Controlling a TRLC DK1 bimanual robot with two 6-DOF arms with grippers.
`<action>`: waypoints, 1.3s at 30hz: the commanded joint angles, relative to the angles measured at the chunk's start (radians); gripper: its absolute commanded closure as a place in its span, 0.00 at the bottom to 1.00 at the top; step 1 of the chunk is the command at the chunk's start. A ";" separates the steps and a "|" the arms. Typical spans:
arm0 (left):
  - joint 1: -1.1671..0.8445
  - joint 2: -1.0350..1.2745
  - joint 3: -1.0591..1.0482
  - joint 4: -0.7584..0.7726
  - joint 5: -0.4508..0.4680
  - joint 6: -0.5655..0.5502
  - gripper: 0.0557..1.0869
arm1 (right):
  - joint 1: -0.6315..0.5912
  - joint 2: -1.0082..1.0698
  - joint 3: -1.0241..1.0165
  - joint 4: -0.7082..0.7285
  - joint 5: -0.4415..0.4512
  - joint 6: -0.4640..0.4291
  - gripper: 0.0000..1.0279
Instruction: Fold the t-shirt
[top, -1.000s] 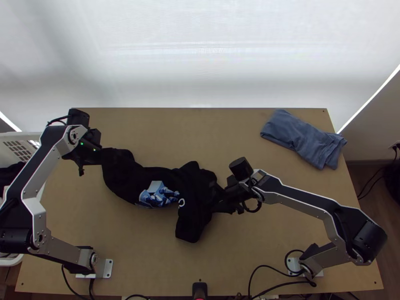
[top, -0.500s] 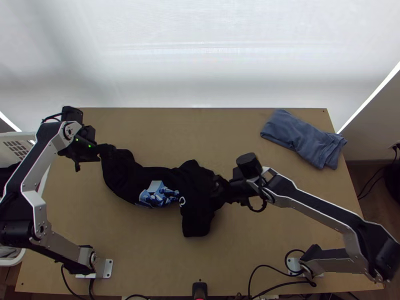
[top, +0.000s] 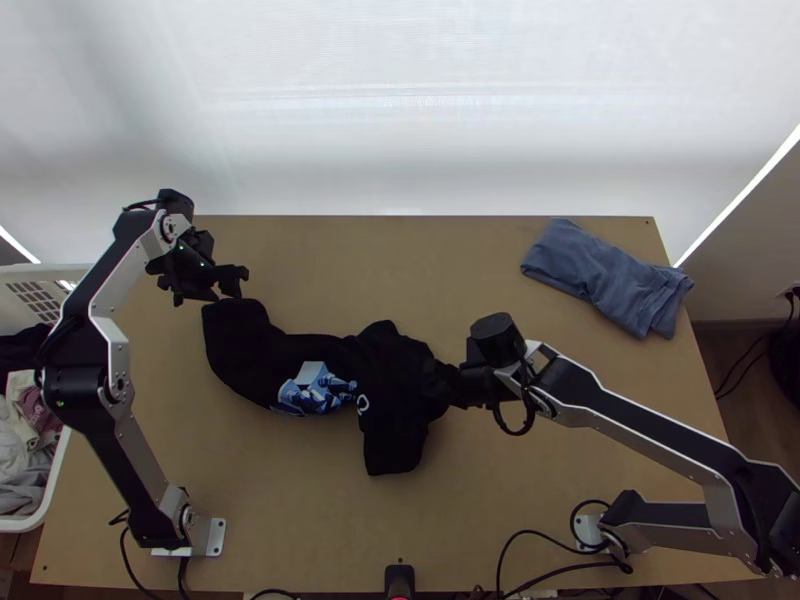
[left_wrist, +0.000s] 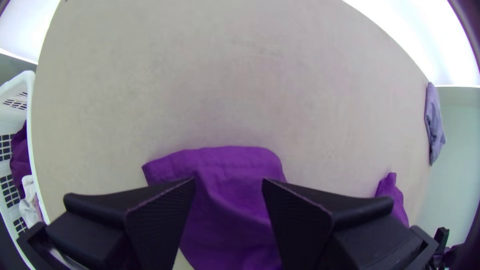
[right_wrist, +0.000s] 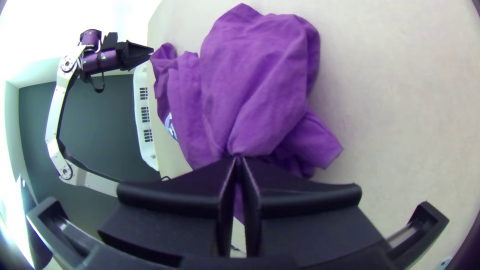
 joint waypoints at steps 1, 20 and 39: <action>-0.005 0.045 0.041 -0.090 0.003 0.056 0.34 | 0.019 -0.003 0.019 -0.020 0.019 -0.009 0.97; 0.006 -0.193 0.022 0.156 0.011 -0.053 0.97 | -0.180 -0.037 0.264 -0.029 0.287 -0.213 0.97; 0.085 -0.480 0.341 0.252 -0.003 -0.416 0.97 | -0.315 -0.129 0.312 0.551 0.439 -0.933 0.97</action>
